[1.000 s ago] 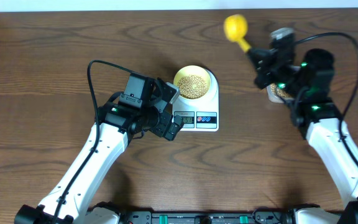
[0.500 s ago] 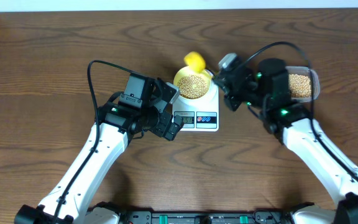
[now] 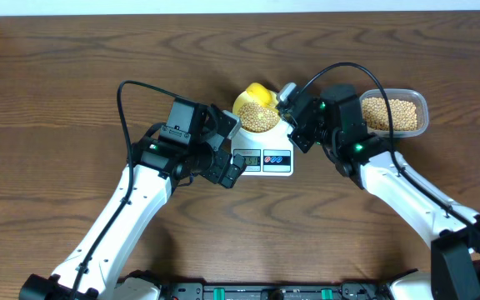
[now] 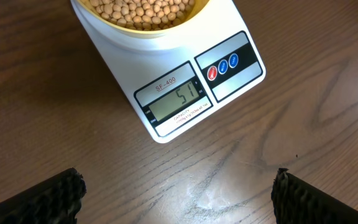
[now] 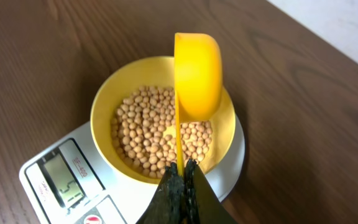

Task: Scoop item into bowl and weigh 50g on scale
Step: 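Tip the scoop over the yellow bowl to pour soybeans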

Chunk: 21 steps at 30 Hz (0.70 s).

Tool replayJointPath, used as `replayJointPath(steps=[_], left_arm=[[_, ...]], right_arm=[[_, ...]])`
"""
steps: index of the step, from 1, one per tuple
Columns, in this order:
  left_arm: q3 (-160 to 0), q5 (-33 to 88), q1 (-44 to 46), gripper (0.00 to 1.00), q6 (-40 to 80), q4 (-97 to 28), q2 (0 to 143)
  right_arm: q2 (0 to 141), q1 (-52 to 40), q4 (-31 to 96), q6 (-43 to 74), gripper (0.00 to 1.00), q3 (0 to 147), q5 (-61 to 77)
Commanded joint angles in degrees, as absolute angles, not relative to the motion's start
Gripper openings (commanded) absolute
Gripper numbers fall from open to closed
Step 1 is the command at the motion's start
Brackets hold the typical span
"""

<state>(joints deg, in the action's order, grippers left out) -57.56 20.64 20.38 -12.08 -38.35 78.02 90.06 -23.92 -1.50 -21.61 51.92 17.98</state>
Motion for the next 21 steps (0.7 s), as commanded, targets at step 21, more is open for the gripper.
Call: replayJointPath(steps=[21], left_arm=[[-57.17, 20.27, 20.45, 0.98, -12.84, -38.33, 78.24]], right_arm=[[92.07, -25.23, 0.93, -26.55, 0.01, 52.27, 16.95]])
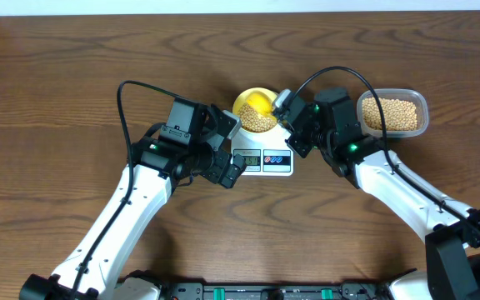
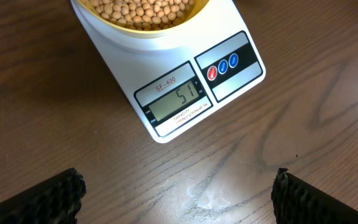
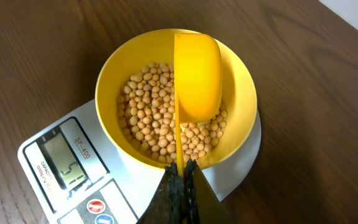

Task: Scoop item into bowl and weigh 50g on scale
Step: 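Tip the scoop over the yellow bowl to pour soybeans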

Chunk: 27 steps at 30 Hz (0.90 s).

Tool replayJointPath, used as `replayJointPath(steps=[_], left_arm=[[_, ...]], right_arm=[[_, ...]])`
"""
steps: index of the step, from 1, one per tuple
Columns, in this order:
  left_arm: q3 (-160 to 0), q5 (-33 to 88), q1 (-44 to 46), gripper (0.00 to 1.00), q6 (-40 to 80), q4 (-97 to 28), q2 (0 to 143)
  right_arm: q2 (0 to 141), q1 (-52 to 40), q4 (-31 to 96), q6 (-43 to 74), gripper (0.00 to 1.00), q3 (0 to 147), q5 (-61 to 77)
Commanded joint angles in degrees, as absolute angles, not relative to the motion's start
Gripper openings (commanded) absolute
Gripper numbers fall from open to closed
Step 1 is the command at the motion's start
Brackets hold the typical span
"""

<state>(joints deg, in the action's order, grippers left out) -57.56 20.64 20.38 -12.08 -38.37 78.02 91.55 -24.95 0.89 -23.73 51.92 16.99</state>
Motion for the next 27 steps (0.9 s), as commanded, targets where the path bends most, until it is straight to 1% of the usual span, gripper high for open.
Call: replayJointPath(steps=[1, 5, 27], left_arm=[[-57.17, 20.27, 20.45, 0.98, -12.84, -38.33, 78.24], [-57.17, 20.27, 20.45, 0.98, -12.84, -38.30, 78.24], [-57.17, 20.27, 20.45, 0.98, -12.84, -38.30, 78.24]], right_arm=[[92.07, -25.23, 0.93, -27.11, 0.01, 52.27, 16.78], [92.16, -25.23, 0.93, -29.45, 0.01, 52.25, 16.38], [93.67, -25.26, 1.39, -29.21, 0.01, 52.27, 17.12]])
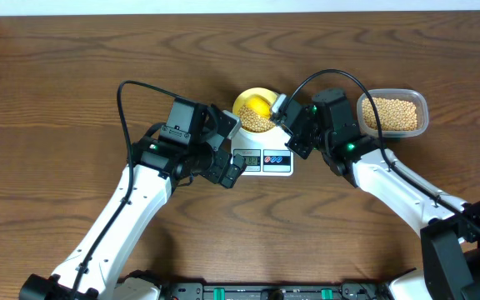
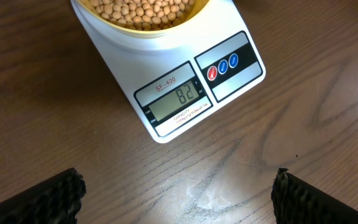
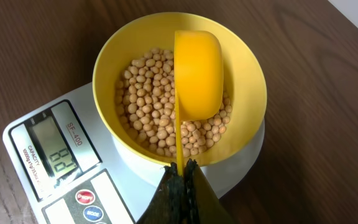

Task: Scoop item into bowl and weigh 50g on scale
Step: 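Tip the scoop over the yellow bowl to pour soybeans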

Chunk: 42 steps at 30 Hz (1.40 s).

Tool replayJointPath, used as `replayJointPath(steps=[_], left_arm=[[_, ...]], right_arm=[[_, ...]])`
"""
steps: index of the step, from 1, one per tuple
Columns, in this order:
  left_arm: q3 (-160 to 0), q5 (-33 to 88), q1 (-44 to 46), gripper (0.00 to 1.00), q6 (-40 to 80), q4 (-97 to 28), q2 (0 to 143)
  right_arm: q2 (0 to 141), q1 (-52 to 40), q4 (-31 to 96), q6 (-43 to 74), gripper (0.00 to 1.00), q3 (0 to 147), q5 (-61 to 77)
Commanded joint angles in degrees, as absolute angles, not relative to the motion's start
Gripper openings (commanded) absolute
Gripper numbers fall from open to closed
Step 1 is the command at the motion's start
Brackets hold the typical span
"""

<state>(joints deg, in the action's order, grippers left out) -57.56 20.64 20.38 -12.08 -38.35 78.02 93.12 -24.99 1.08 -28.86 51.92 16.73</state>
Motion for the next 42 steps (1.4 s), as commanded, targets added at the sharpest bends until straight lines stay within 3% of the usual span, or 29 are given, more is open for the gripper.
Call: replayJointPath(steps=[1, 16, 42], left_arm=[[-57.17, 20.27, 20.45, 0.98, -12.84, -38.30, 78.24], [-57.17, 20.27, 20.45, 0.98, -12.84, -38.30, 78.24], [-57.17, 20.27, 20.45, 0.98, -12.84, -38.33, 78.24]], right_arm=[[93.67, -25.26, 1.61, -29.23, 0.01, 52.27, 17.32], [93.67, -25.23, 2.57, -28.73, 0.01, 52.27, 21.78], [93.67, -25.06, -1.10, -5.50, 0.01, 52.27, 23.35]])
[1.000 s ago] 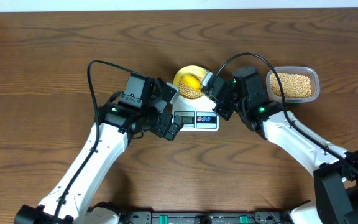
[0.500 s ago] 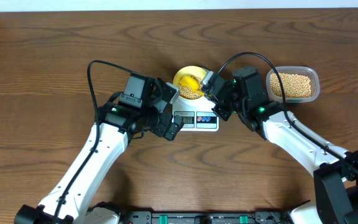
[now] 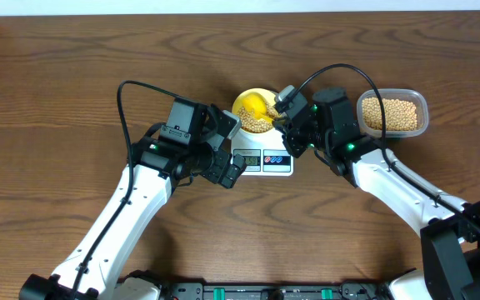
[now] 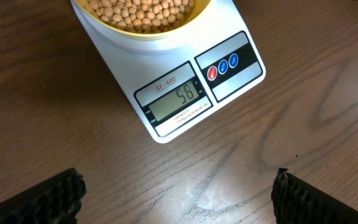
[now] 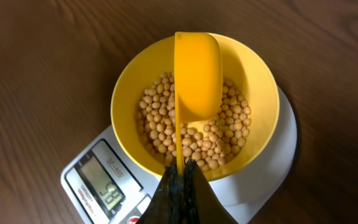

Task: Scoop item into bowl and weigh 50g on scale
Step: 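Tip the scoop over the yellow bowl to pour soybeans, then carry the empty scoop right back to the soybean tub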

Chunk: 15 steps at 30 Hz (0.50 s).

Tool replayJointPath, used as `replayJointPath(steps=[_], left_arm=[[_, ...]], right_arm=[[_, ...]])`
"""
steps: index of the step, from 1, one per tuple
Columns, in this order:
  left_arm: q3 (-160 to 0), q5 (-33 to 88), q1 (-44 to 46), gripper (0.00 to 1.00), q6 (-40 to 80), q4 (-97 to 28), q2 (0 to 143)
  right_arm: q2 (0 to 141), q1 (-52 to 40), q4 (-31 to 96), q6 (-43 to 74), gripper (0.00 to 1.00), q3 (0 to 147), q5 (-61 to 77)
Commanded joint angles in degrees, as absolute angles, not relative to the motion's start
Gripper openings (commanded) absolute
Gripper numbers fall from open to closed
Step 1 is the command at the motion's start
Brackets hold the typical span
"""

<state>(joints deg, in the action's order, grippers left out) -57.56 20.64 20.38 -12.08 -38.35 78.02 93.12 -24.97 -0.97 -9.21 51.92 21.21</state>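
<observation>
A yellow bowl (image 5: 194,106) holding soybeans (image 5: 225,127) stands on the white scale (image 4: 225,68). The scale's display (image 4: 178,99) reads 58. My right gripper (image 5: 180,171) is shut on the handle of a yellow scoop (image 5: 197,74). The scoop is turned on its side, with its cup inside the bowl just over the beans. In the overhead view the right gripper (image 3: 286,125) sits at the bowl's right edge. My left gripper (image 4: 179,202) stands open over bare table in front of the scale, with nothing between its fingers (image 4: 61,196).
A clear plastic tub of soybeans (image 3: 392,112) stands to the right of the scale, behind the right arm. The scale's red and blue buttons (image 4: 222,67) face the left gripper. Brown wooden table (image 3: 73,75) lies all around.
The scale reading has changed from 82 to 58. My right gripper has shifted and sees the bowl from more directly above, the scoop still inside it. The left arm has not moved.
The scoop was held on its side above the bowl's far rim with the scale at 51. Then it was lower over the bowl, still 51. Then it was down on the beans and the display read 82. Now the display reads 58.
</observation>
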Motion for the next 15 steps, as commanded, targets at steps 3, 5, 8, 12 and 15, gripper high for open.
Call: replayJointPath(steps=[3, 5, 8, 12, 15], left_arm=[[-57.17, 20.27, 20.45, 0.98, -12.84, -38.33, 78.24], [-57.17, 20.27, 20.45, 0.98, -12.82, -38.33, 78.24], [-57.17, 20.27, 20.45, 0.98, -12.84, -38.33, 78.24], [-57.17, 20.27, 20.45, 0.98, -12.84, -38.33, 78.24], [-57.17, 20.25, 20.45, 0.98, -12.84, -38.30, 78.24]], right_arm=[[93.67, -25.06, -1.13, -3.68, 0.01, 52.27, 25.08], [93.67, -25.06, -1.10, -1.02, 0.01, 52.27, 25.23], [93.67, -25.06, -1.10, 2.50, 0.01, 52.27, 25.26], [93.67, -24.67, -1.13, 6.22, 0.01, 52.27, 25.45], [93.65, -23.64, -1.15, 6.83, 0.01, 52.27, 28.21]])
